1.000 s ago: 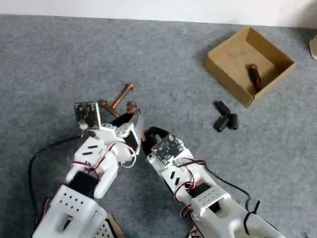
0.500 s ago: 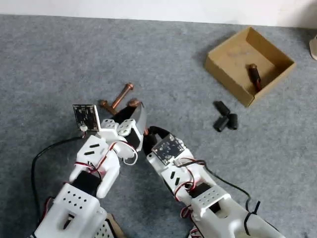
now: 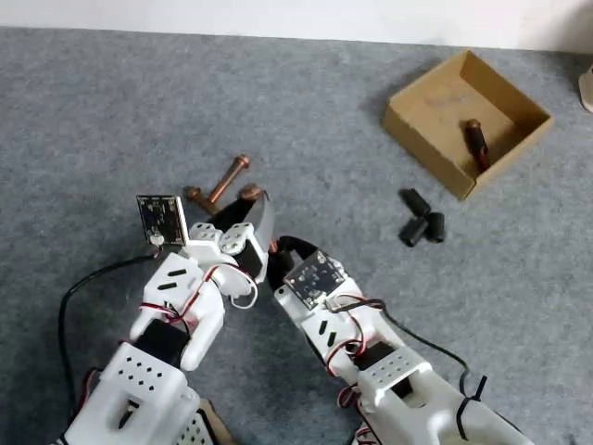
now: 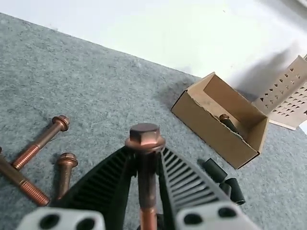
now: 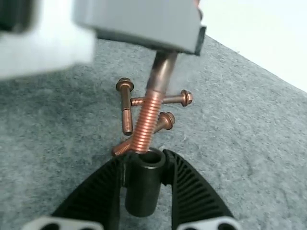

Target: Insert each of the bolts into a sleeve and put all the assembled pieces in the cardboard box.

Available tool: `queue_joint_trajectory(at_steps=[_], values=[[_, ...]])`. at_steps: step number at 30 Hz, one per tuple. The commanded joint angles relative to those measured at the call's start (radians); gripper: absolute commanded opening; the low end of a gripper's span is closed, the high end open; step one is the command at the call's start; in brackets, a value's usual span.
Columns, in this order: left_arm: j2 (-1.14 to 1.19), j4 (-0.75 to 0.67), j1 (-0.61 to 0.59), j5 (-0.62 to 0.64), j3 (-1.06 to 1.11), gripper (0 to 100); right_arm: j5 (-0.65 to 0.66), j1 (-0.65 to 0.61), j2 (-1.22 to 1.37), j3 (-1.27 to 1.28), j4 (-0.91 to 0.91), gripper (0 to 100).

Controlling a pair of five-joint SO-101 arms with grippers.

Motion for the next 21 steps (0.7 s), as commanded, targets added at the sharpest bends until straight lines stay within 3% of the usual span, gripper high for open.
queue_joint_trajectory(at_steps=[1, 21], values=[[0.002, -0.031, -0.002, 0.012, -0.027, 1, 0.002, -0.002, -0.033, 0.124, 0.002, 0.5], [0.005, -0.028, 0.041, 0.006, -0.007, 1, 0.003, -0.001, -0.033, 0.124, 0.002, 0.5]])
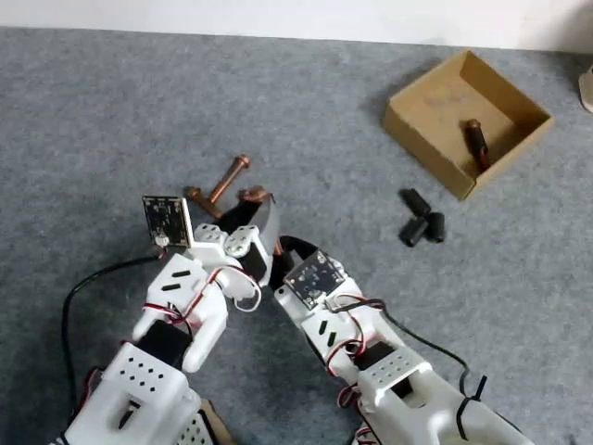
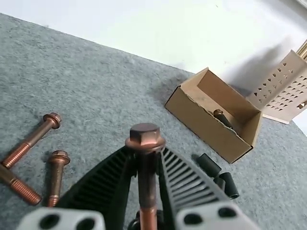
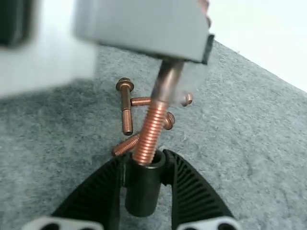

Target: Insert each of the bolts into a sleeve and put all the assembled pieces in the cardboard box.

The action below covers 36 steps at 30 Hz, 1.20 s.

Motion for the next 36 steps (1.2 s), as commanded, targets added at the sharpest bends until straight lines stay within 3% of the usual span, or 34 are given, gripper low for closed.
queue_joint_trajectory(at_steps=[1, 15, 22, 25, 30, 36], values=[[0.005, -0.028, 0.002, 0.006, -0.005, 1, 0.003, -0.001, -0.033, 0.124, 0.002, 0.5], [0.329, -0.032, 0.016, -0.049, -0.093, 1, 0.002, 0.041, -0.035, 0.124, -0.005, 0.5], [0.179, -0.061, 0.010, -0.051, -0.056, 1, 0.006, 0.045, -0.035, 0.124, -0.008, 0.5], [0.064, -0.061, 0.010, -0.052, -0.012, 1, -0.012, 0.090, -0.028, 0.125, -0.134, 0.5], [-0.077, -0.057, 0.001, -0.107, 0.001, 1, -0.172, 0.188, -0.033, 0.125, -0.252, 0.5], [-0.054, -0.061, 0.001, -0.130, -0.097, 1, -0.169, 0.185, -0.028, 0.127, -0.255, 0.5]])
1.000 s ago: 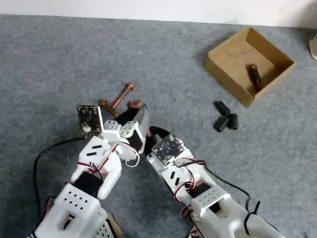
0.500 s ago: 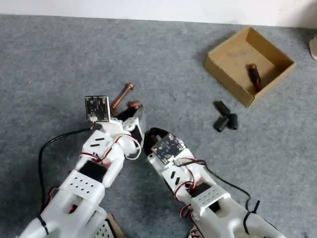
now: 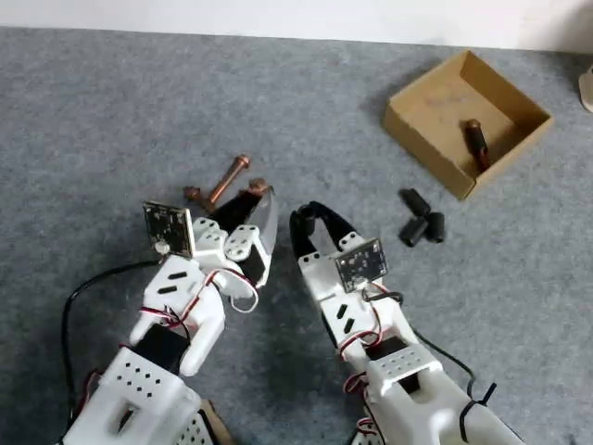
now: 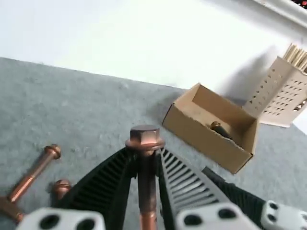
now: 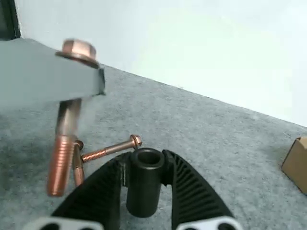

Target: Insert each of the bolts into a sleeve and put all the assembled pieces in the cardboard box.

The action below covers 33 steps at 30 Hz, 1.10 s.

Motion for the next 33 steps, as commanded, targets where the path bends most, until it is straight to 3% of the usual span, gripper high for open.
queue_joint_trajectory(at_steps=[1, 6, 12, 16, 24, 33], values=[[0.016, -0.017, 0.004, -0.006, -0.134, 1, -0.009, 0.015, -0.027, 0.127, -0.031, 0.5], [0.142, -0.051, 0.005, -0.009, -0.251, 1, -0.008, 0.015, -0.025, 0.127, -0.028, 0.5], [0.390, -0.298, 0.058, -0.106, -0.282, 1, -0.008, 0.015, -0.024, 0.127, -0.027, 0.5], [0.484, -0.316, 0.120, -0.138, -0.282, 1, -0.008, 0.015, -0.024, 0.127, -0.027, 0.5], [0.484, -0.318, 0.131, -0.132, -0.286, 1, -0.008, 0.015, -0.024, 0.127, -0.013, 0.5], [0.484, -0.318, 0.091, 0.049, -0.340, 1, -0.006, -0.008, -0.024, 0.128, 0.019, 0.5]])
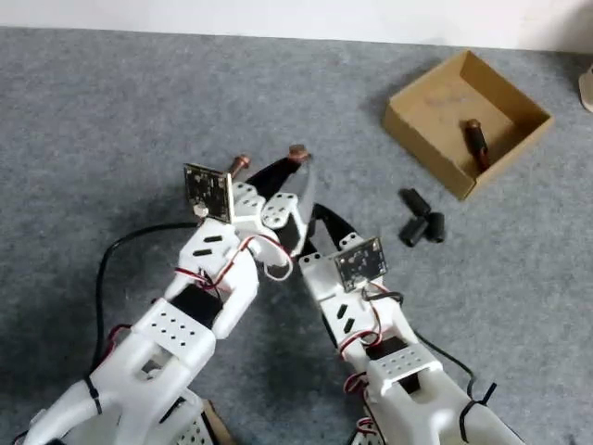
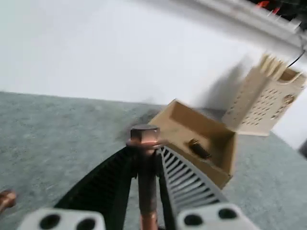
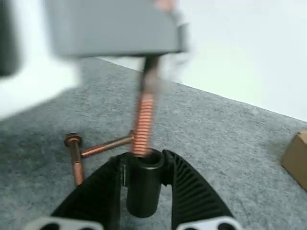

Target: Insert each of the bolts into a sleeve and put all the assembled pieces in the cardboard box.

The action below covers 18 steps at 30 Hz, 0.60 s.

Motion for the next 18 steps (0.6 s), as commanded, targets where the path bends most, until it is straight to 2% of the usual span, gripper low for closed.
queue_joint_trajectory(at_steps=[1, 4, 14, 18], values=[[-0.001, -0.021, -0.013, 0.066, -0.077, 1, -0.006, -0.010, -0.024, 0.128, 0.002, 0.5], [0.004, -0.021, -0.007, 0.101, -0.077, 1, -0.006, -0.010, -0.024, 0.128, 0.002, 0.5], [0.008, -0.021, -0.059, 0.092, -0.061, 1, -0.006, -0.010, -0.024, 0.128, 0.002, 0.5], [0.008, -0.023, -0.064, -0.011, -0.062, 1, -0.006, -0.010, -0.024, 0.128, 0.002, 0.5]])
